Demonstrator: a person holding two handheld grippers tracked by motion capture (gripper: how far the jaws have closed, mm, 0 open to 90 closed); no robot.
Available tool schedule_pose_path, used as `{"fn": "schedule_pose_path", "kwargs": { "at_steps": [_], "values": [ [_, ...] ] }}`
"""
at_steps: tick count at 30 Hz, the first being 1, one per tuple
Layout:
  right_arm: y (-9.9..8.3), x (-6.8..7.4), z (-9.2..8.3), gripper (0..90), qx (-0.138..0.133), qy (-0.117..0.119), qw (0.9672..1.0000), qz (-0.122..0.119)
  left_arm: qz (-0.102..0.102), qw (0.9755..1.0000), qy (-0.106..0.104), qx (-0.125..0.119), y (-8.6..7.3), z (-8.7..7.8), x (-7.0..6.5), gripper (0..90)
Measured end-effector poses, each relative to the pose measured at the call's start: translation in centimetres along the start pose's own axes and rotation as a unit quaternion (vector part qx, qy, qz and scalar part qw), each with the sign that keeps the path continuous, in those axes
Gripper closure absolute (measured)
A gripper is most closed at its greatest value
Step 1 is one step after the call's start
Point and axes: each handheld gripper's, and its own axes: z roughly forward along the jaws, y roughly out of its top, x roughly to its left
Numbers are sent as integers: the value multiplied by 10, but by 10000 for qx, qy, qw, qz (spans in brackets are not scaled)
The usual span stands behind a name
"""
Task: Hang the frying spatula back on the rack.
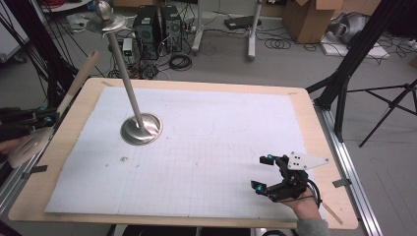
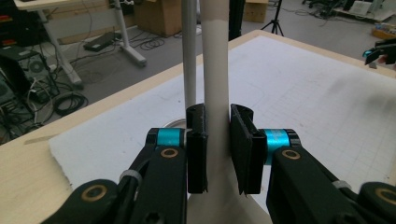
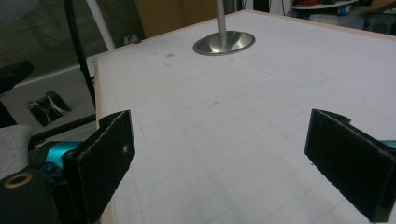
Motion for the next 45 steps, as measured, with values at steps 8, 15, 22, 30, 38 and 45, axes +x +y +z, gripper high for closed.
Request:
{"fn": "schedule_pose_path", "kwargs": {
  "at_steps": [8, 15, 22, 30, 38, 45],
  "values": [
    [0, -1, 1, 76, 31, 38, 10000, 13, -117, 9998, 101, -146, 7, -11, 5, 767],
    [0, 0, 0, 76, 11, 30, 10000, 17, -125, 9994, 100, -317, 9, -19, 8, 766],
    [0, -1, 1, 76, 37, 34, 10000, 24, -229, 9987, 85, -438, 10, -25, 11, 766],
    [-1, -1, 1, 76, 62, 45, 10000, 20, -269, 9983, 93, -515, 14, -24, 11, 766],
    [-1, 0, -1, 76, 40, 52, 10000, 35, -264, 9978, 17, -608, 18, -22, 11, 766],
    [-1, 1, 0, 76, 27, 99, 9999, -16, -252, 9981, 27, -555, 19, -19, 12, 766]
  ]
}}
